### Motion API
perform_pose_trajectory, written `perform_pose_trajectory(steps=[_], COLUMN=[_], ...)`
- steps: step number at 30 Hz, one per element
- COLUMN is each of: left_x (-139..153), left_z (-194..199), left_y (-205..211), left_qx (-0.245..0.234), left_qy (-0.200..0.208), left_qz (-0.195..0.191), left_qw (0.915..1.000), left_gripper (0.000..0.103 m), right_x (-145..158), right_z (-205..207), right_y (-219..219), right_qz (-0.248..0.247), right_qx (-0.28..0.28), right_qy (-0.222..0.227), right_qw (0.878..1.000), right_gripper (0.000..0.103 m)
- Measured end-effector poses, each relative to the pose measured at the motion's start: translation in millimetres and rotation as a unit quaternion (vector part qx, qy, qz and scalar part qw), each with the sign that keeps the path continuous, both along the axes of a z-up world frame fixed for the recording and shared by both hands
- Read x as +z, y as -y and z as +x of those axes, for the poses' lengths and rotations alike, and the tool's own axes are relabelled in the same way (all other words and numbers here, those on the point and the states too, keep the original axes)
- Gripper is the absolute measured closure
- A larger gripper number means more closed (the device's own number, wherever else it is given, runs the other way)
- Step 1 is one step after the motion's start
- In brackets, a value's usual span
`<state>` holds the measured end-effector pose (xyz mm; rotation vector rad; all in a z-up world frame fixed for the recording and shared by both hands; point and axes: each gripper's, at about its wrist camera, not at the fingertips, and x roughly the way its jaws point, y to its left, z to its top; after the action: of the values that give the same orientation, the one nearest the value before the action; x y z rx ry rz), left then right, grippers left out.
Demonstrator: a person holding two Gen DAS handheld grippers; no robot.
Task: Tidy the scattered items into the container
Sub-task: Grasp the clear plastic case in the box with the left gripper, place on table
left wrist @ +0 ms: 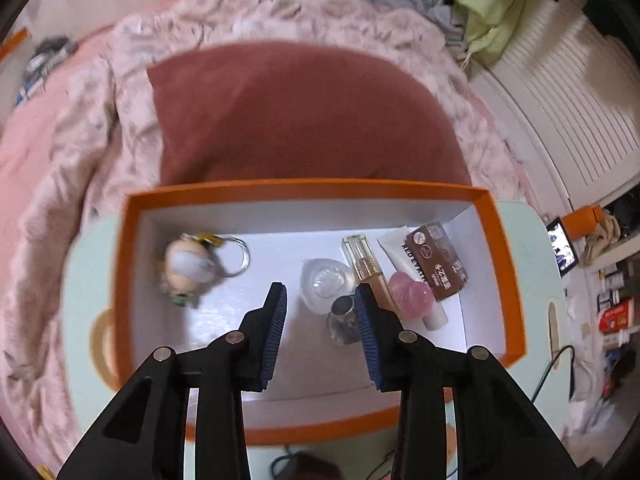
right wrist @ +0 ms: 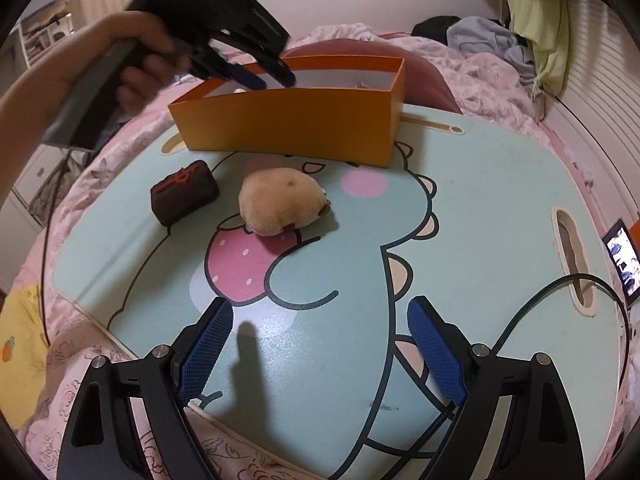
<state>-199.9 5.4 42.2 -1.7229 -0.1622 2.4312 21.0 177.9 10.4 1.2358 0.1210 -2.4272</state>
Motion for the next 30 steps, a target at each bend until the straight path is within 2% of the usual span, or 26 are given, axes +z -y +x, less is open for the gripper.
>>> perform_pose_trajectory(steps=[5,9,11,13,14,16,20,23,25,27,30], left_x=[-26,-27,-26,-26,-25,-14,33,75,93,101,89], left_z=[-14,-15,-15,-13,-13,-10,9,40,60,83,112], left_y=[-8,-16,-20,-18,-15,-6,12,20,24,27,28], left_qx=[0.014,0.009,-0.001,-0.003,0.001,0.007,0.013,0.000,-0.013,-0.026,-0.050], left_qy=[0.036,0.019,0.014,0.007,0.006,-0.009,-0.073,-0.125,-0.148,-0.161,-0.156], left_qz=[-0.006,-0.027,-0.048,-0.051,-0.046,-0.026,0.025,0.067,0.097,0.121,0.124], left_qw=[0.9992,0.9994,0.9987,0.9987,0.9989,0.9996,0.9969,0.9899,0.9841,0.9793,0.9786], left_gripper=[0.066,0.066,0.069,0.071,0.072,0.082,0.083,0.083,0.083,0.083,0.083], right_x=[0,0,0,0,0,1,1,0,-1,-1,-1], right_z=[0,1,1,1,1,1,0,0,-1,-1,-1], right_y=[1,1,1,0,0,0,0,0,0,0,0], right_qz=[-0.001,0.000,-0.001,-0.002,-0.003,-0.004,-0.005,-0.003,-0.003,-0.003,-0.003], right_qx=[0.000,0.000,0.000,-0.001,-0.001,-0.002,-0.003,-0.003,-0.003,-0.003,-0.003], right_qy=[0.000,0.000,-0.001,0.000,0.000,0.000,0.000,-0.001,-0.001,-0.001,-0.001], right_qw=[1.000,1.000,1.000,1.000,1.000,1.000,1.000,1.000,1.000,1.000,1.000], right_gripper=[0.014,0.014,0.014,0.014,0.014,0.014,0.014,0.014,0.014,0.013,0.013])
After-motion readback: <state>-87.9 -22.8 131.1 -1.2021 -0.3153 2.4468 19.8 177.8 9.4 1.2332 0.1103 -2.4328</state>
